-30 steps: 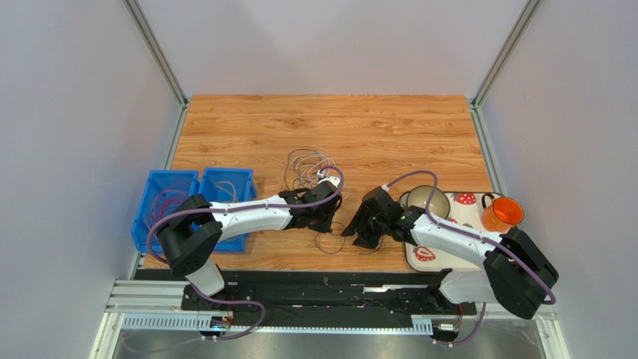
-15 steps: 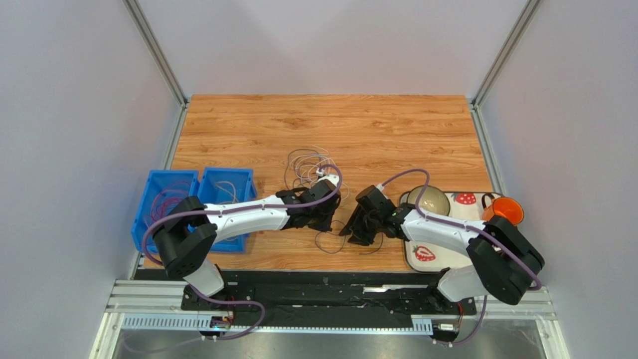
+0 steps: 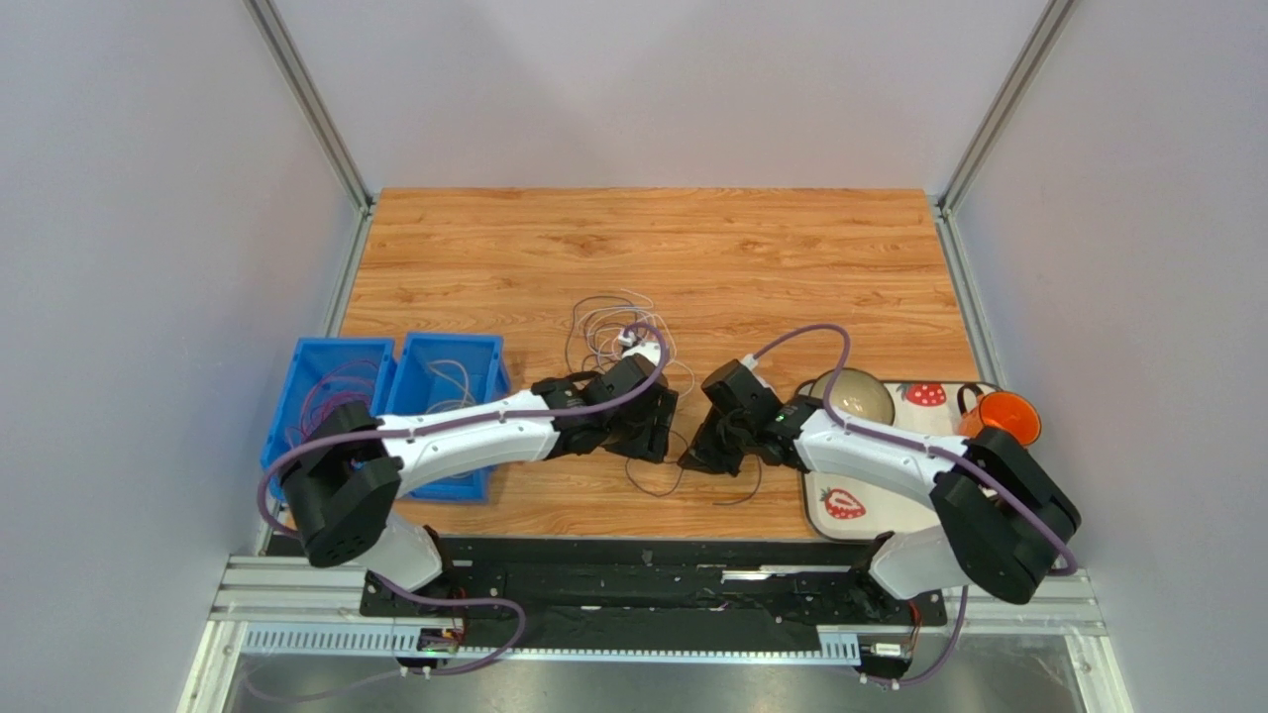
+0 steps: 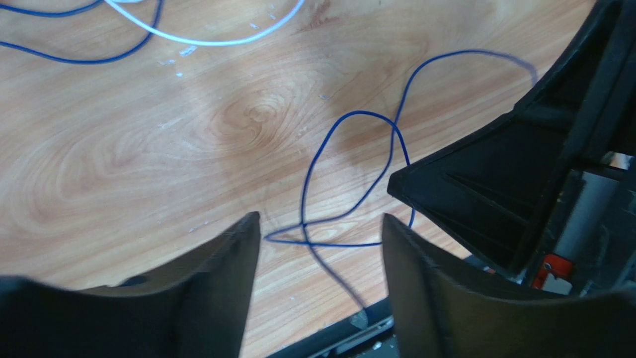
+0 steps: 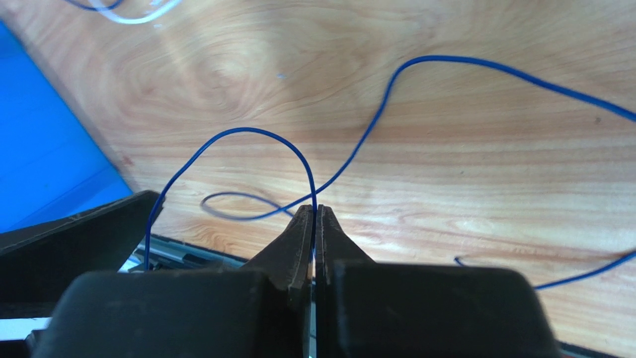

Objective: Untangle the cables
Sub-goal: Pick up the cable at the center of the board.

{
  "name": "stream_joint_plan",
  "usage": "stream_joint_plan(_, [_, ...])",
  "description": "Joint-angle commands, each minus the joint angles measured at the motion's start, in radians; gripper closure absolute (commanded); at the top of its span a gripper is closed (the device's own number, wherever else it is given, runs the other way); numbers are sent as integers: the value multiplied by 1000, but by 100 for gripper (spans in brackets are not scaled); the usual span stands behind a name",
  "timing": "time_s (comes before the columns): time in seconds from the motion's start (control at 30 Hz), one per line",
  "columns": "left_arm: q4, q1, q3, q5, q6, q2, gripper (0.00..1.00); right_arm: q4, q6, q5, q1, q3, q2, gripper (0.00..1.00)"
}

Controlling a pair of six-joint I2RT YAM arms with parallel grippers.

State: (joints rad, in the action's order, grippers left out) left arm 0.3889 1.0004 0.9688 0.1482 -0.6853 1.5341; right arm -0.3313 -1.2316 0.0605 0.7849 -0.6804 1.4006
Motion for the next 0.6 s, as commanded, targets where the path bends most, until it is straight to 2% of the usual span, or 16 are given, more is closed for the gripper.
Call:
stream_joint_plan(0.0, [86, 4, 22, 83, 6, -173, 21, -86, 93, -54, 7, -102, -89, 100])
stream_joint_plan(0.17, [272, 4, 146, 185, 29, -388, 18, -189, 201, -60, 7, -232, -127, 100])
stream_joint_plan(0.27, [298, 3, 232, 223, 47, -532, 18, -206, 276, -22, 7, -330, -115, 100])
stream_joint_plan(0.33, [260, 1, 261, 214, 70, -654, 14, -219, 323, 25, 8, -428, -88, 100])
stream_joint_plan(0.4, [174, 1, 297, 203, 64, -735, 1, -248, 349, 54, 16, -510, -49, 100])
stream_joint_plan(0.57, [-224, 1, 251, 73, 89, -975, 1, -320, 419, 117, 34, -819, 50, 100])
